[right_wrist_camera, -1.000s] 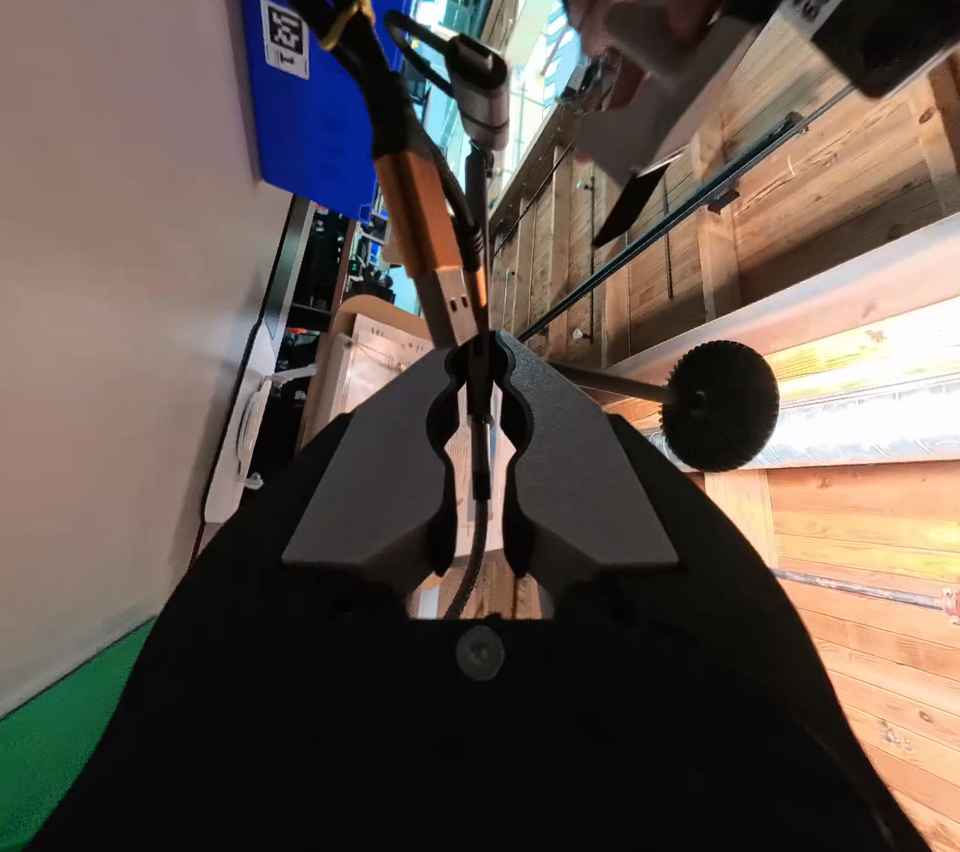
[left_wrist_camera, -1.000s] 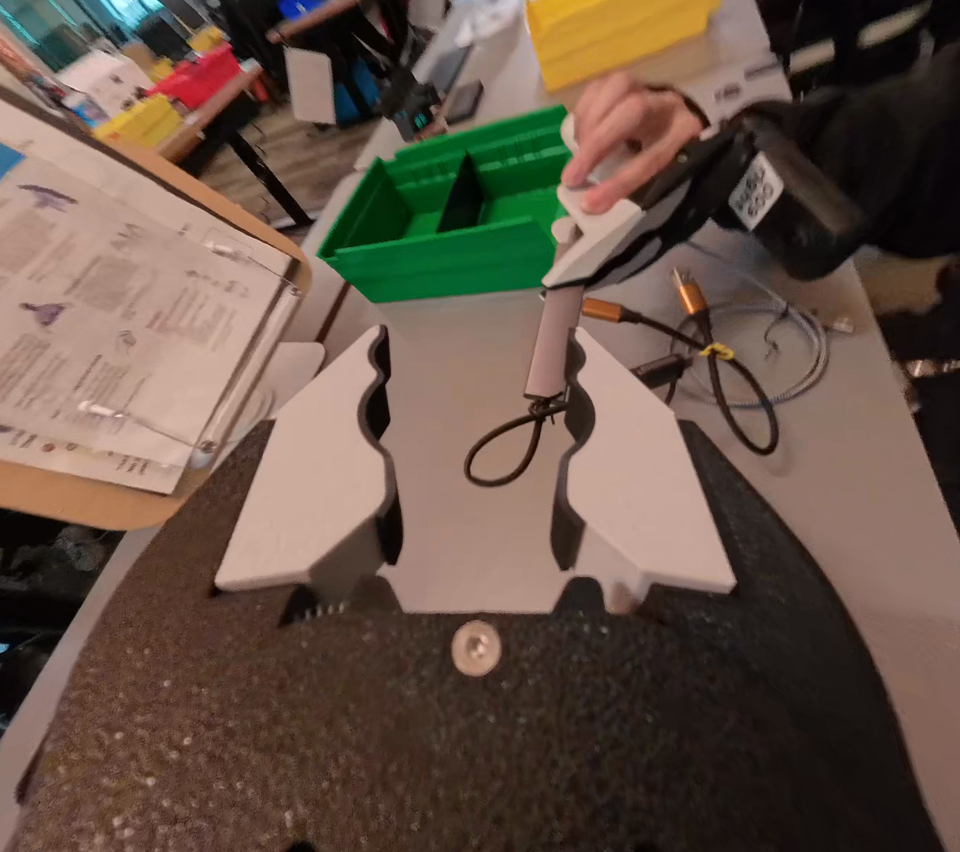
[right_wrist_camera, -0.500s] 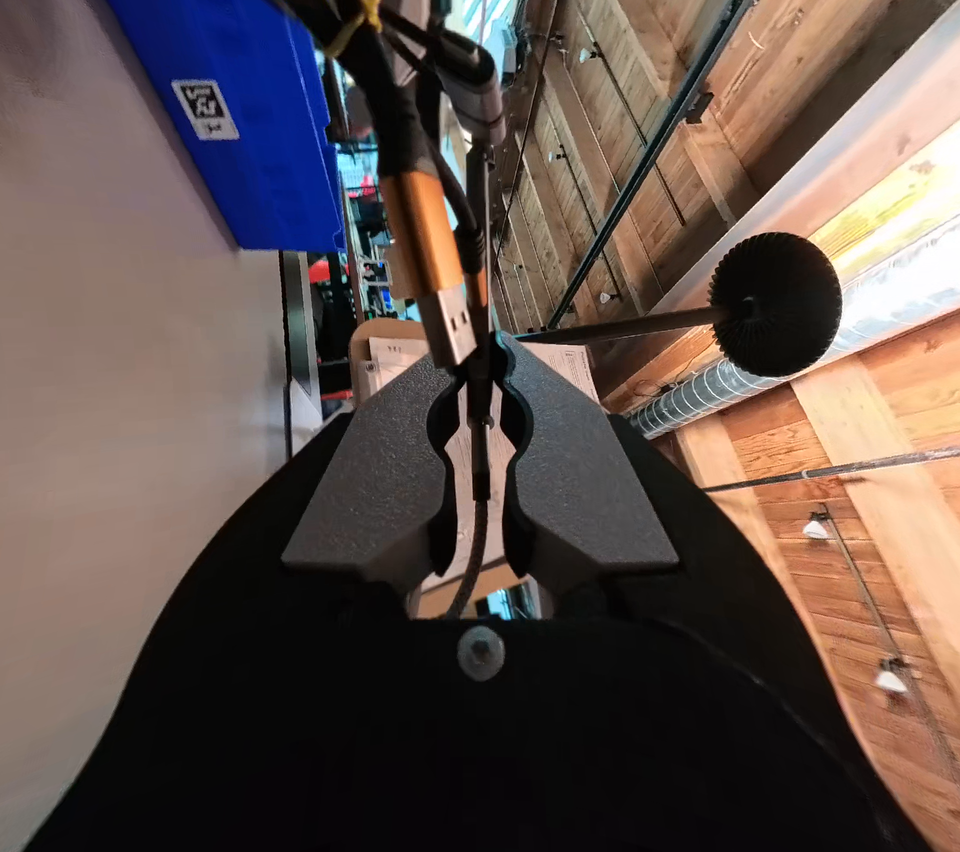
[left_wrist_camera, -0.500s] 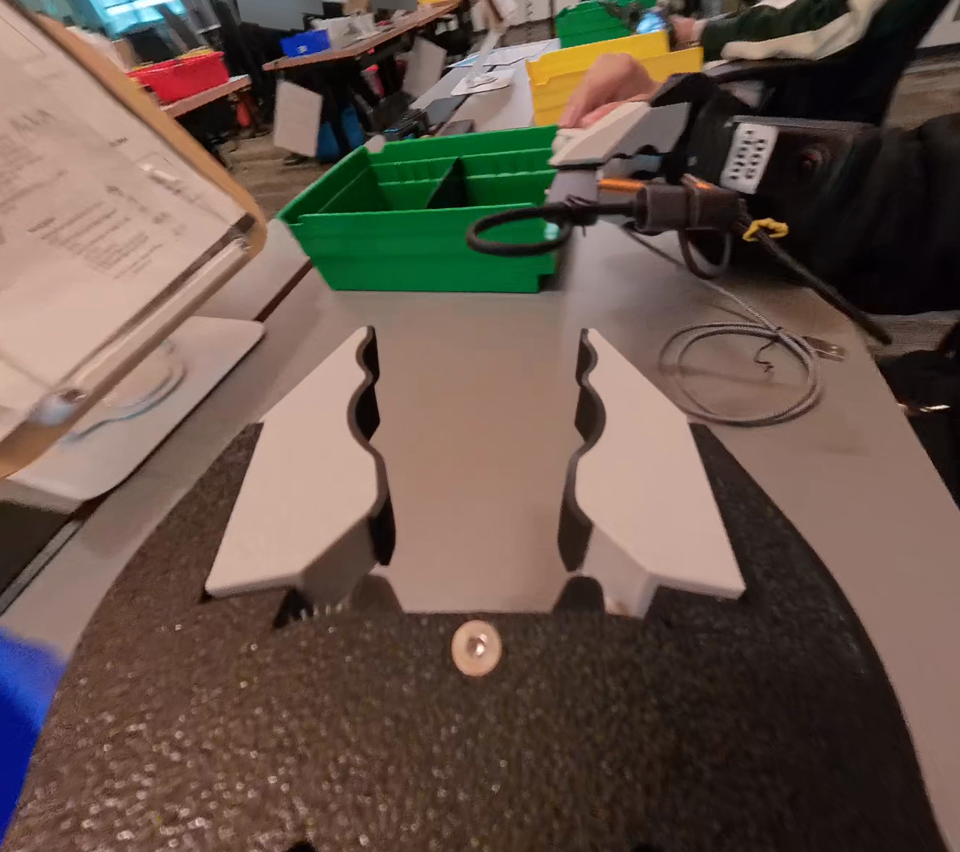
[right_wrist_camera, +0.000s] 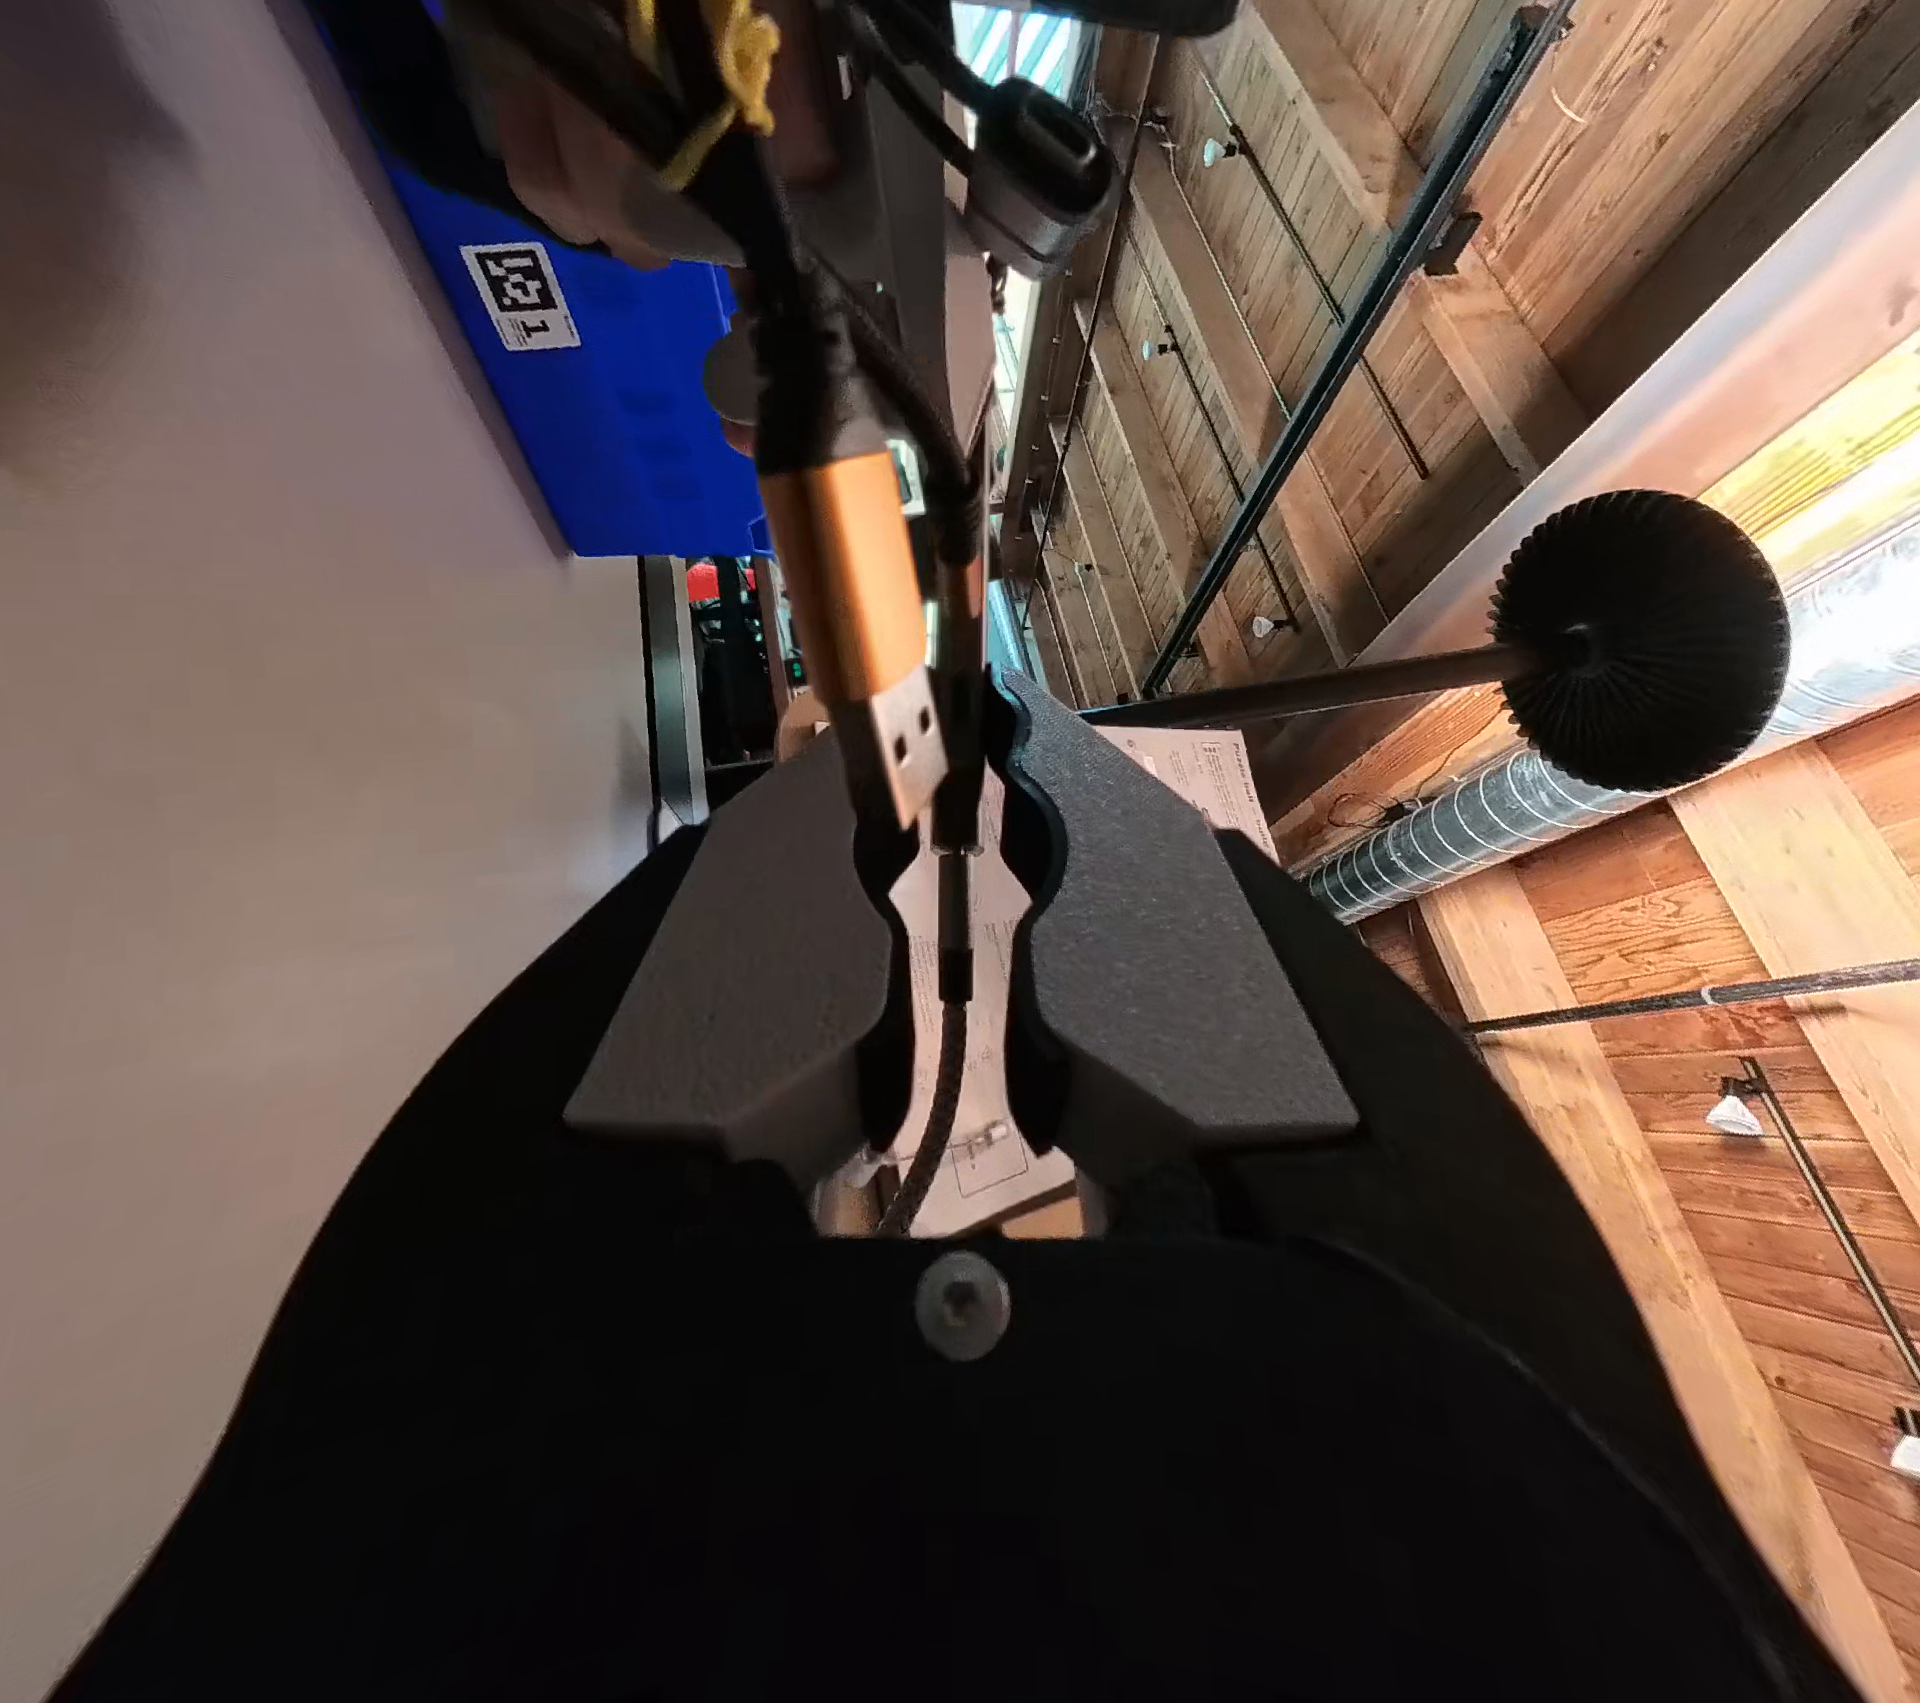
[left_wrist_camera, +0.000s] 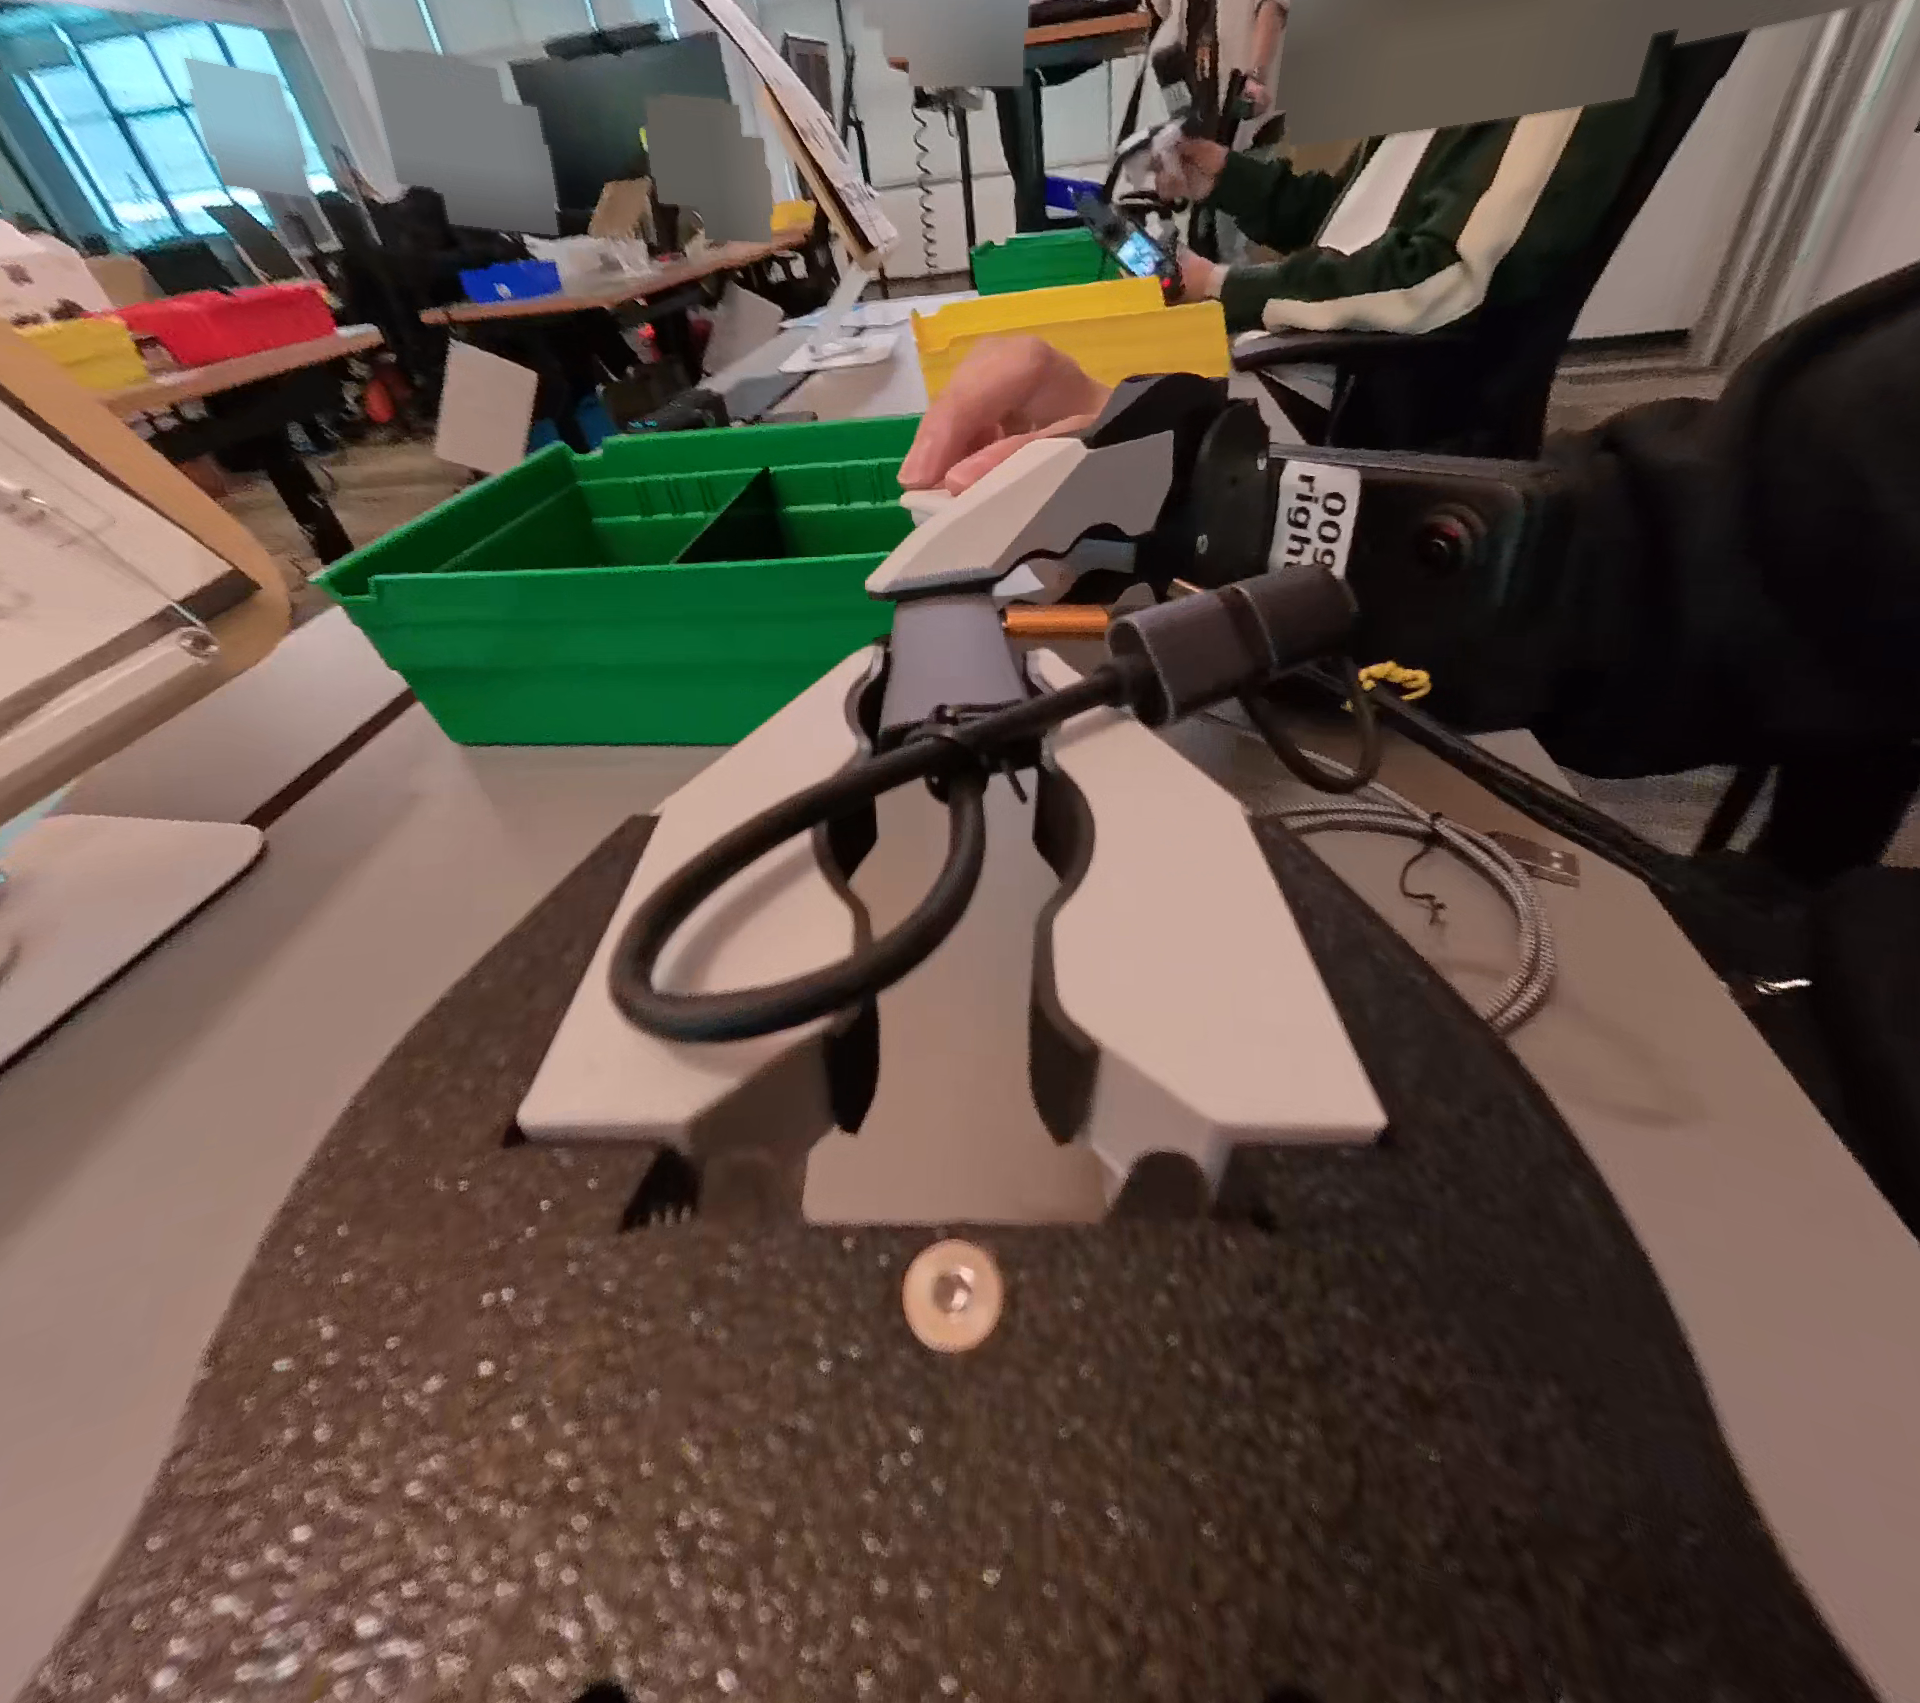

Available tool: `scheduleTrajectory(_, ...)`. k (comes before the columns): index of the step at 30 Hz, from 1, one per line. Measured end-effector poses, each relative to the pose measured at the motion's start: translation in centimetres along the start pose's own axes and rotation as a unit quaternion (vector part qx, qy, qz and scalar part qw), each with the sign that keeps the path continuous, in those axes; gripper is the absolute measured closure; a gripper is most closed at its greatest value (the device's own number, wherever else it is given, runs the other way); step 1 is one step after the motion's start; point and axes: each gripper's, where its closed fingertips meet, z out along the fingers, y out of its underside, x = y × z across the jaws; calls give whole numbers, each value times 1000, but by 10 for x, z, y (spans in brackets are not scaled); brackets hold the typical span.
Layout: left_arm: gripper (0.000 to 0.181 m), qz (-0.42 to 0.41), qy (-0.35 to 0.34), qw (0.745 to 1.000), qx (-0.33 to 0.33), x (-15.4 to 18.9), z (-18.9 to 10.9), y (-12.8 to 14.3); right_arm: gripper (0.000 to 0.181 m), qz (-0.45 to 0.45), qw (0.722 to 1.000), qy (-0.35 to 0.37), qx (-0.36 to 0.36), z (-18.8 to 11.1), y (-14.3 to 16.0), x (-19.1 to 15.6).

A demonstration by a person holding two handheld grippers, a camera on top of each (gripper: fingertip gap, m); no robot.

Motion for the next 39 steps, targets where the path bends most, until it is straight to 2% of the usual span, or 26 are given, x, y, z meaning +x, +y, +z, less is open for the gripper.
scheduleTrajectory(3, 159, 1, -33, 999, 2, -7, -2, 6, 174, -9, 1000, -13, -10, 4, 4, -7)
scheduleTrajectory(6, 160, 37, -71, 997, -18, -12, -2, 16, 173, 20, 999, -39, -23, 6, 13, -18)
scheduleTrajectory(8, 160, 66, -118, 990, -36, -23, -5, 21, 151, 41, 995, -62, -63, 1, 35, -23)
scheduleTrajectory(10, 160, 68, -172, 982, -31, -37, -14, 19, 138, 133, 983, -72, -100, -11, 58, -18)
scheduleTrajectory(11, 160, 71, -197, 977, -29, -44, -19, 19, 134, 212, 969, -70, -108, -17, 65, -11)
scheduleTrajectory(12, 160, 78, -221, 972, -28, -49, -23, 19, 128, 318, 940, -66, -107, -21, 68, -4)
scheduleTrajectory(14, 160, 107, -268, 957, -32, -59, -31, 17, 113, 516, 853, -55, -55, -16, 53, 16)
scheduleTrajectory(15, 159, 121, -290, 949, -34, -63, -34, 16, 113, 572, 819, -46, -26, -11, 44, 26)
scheduleTrajectory(16, 159, 136, -312, 940, -34, -66, -37, 13, 115, 604, 796, -30, -3, -4, 36, 36)
scheduleTrajectory(17, 159, 154, -334, 929, -32, -68, -41, 9, 119, 612, 791, -21, 15, 2, 27, 42)
scheduleTrajectory(19, 159, 186, -376, 908, -24, -69, -50, 0, 132, 603, 797, 11, 18, 16, 15, 48)
scheduleTrajectory(23, 159, 205, -423, 882, 6, -61, -66, -15, 127, 634, 773, 27, -3, 43, 4, 32)
scheduleTrajectory(27, 159, 196, -427, 883, 11, -50, -66, -14, 128, 688, 725, -2, -31, 58, -3, 2)
scheduleTrajectory(28, 159, 201, -427, 882, 5, -48, -65, -12, 127, 689, 723, 8, -43, 57, 1, 1)
scheduleTrajectory(30, 159, 210, -428, 879, -5, -48, -65, -10, 142, 690, 723, 6, -33, 54, 1, -2)
scheduleTrajectory(32, 159, 211, -426, 880, -4, -46, -64, -9, 151, 704, 710, -18, -14, 52, -5, -8)
scheduleTrajectory(39, 160, 237, -406, 882, -18, -39, -56, -6, 158, 741, 668, -67, 17, 47, -14, -22)
